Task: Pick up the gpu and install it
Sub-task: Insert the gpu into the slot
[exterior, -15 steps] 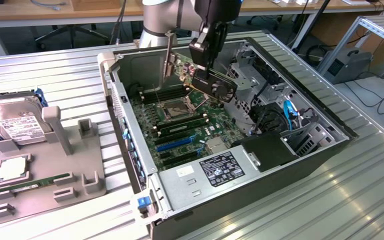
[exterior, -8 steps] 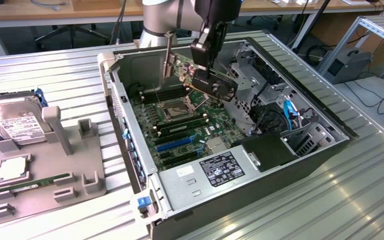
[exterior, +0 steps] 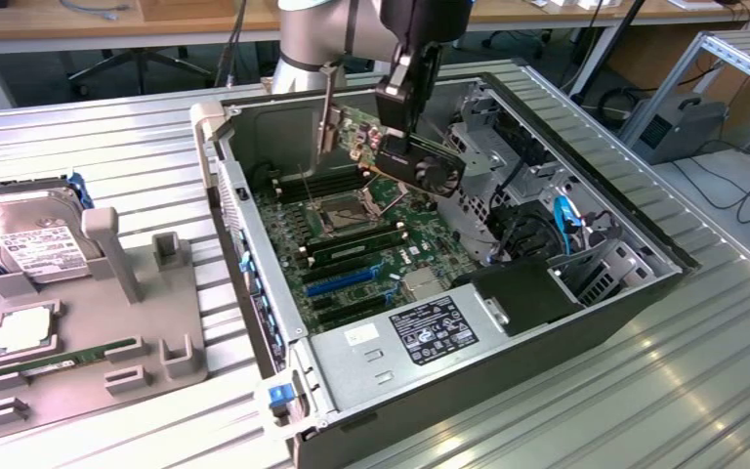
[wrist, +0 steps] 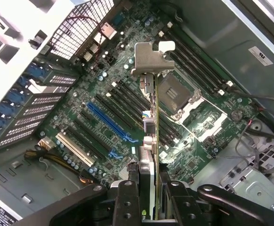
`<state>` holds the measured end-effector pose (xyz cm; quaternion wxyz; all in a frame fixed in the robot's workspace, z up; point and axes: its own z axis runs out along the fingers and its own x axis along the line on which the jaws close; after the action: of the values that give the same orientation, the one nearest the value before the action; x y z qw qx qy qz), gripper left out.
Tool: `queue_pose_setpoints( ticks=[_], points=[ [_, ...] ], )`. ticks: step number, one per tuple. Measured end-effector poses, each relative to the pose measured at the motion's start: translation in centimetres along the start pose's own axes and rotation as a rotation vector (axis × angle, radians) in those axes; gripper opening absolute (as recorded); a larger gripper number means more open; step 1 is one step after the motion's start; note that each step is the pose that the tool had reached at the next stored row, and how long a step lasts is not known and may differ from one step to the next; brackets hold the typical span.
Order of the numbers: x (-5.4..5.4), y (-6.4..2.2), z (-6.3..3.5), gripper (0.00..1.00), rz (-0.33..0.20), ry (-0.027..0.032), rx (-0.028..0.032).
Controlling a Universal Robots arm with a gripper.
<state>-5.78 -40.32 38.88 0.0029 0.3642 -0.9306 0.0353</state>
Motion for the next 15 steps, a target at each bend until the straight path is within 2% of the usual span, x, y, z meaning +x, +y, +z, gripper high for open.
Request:
queue_pose_setpoints(
  ticks=[15],
  points=[
    [0.0, 0.0, 0.0, 0.27, -0.064, -0.0041, 0.002]
  ],
)
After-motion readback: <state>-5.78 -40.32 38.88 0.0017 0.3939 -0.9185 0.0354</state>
